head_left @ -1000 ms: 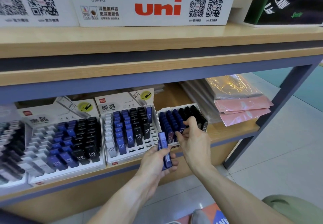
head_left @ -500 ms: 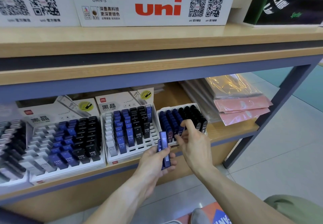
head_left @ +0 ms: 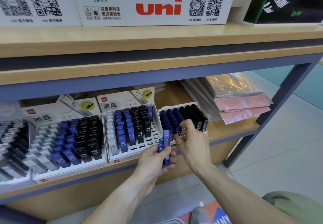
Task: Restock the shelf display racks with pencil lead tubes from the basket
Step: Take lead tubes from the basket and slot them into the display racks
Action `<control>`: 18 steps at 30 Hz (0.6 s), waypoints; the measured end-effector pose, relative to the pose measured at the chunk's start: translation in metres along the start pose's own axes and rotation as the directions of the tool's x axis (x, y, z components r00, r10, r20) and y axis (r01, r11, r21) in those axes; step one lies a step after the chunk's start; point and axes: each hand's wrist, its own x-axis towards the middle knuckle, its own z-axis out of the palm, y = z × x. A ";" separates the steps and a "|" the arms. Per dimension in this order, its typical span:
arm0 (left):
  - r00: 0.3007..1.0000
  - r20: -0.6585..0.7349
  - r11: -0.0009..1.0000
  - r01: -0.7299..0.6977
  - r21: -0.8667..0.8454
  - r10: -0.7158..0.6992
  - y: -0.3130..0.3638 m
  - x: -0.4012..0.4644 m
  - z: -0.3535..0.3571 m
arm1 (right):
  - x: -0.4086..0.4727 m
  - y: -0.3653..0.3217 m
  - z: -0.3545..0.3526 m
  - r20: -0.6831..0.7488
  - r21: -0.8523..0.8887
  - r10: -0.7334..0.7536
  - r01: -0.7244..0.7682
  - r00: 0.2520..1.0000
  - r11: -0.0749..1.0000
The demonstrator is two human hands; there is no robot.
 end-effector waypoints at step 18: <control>0.983 0.183 0.982 -0.024 0.186 -0.011 -0.010 -0.008 0.000 | -0.001 -0.017 -0.052 0.448 0.546 0.183 -0.430 0.875 0.719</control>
